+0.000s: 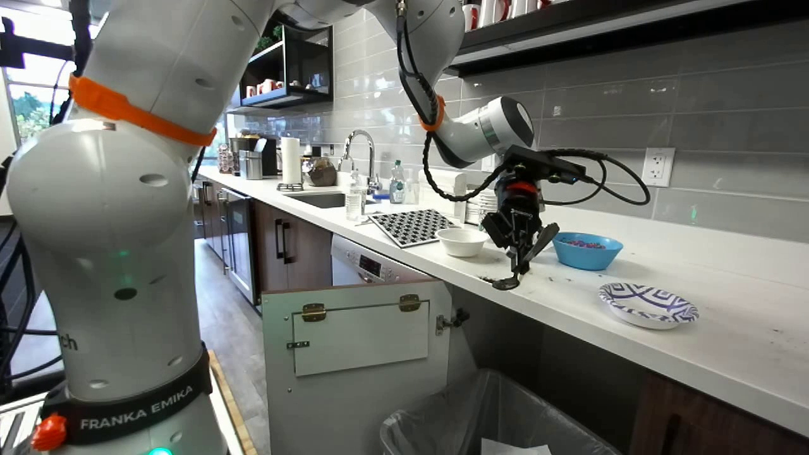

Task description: Pick up some cereal from the blue bowl and place it on the silver spoon then pour the cereal from the spoon into the bin.

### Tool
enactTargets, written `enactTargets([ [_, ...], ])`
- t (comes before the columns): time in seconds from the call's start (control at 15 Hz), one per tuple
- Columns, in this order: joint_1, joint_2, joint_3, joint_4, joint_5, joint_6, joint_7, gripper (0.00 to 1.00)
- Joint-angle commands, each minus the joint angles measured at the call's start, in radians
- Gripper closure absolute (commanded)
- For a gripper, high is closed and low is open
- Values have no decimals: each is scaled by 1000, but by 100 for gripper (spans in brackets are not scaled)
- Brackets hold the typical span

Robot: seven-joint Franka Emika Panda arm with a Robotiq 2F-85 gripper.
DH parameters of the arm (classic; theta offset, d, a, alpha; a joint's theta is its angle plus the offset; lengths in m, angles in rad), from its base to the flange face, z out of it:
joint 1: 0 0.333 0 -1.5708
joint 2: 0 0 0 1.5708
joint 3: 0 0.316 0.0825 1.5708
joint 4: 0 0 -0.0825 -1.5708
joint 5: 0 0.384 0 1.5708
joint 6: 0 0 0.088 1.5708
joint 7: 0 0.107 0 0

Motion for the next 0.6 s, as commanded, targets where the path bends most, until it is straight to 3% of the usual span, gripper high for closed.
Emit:
enactTargets([
  [0.0, 16, 48, 13, 72, -14, -79, -8, 98],
  [0.53, 43, 94, 39, 145, -14, -151, 4, 98],
])
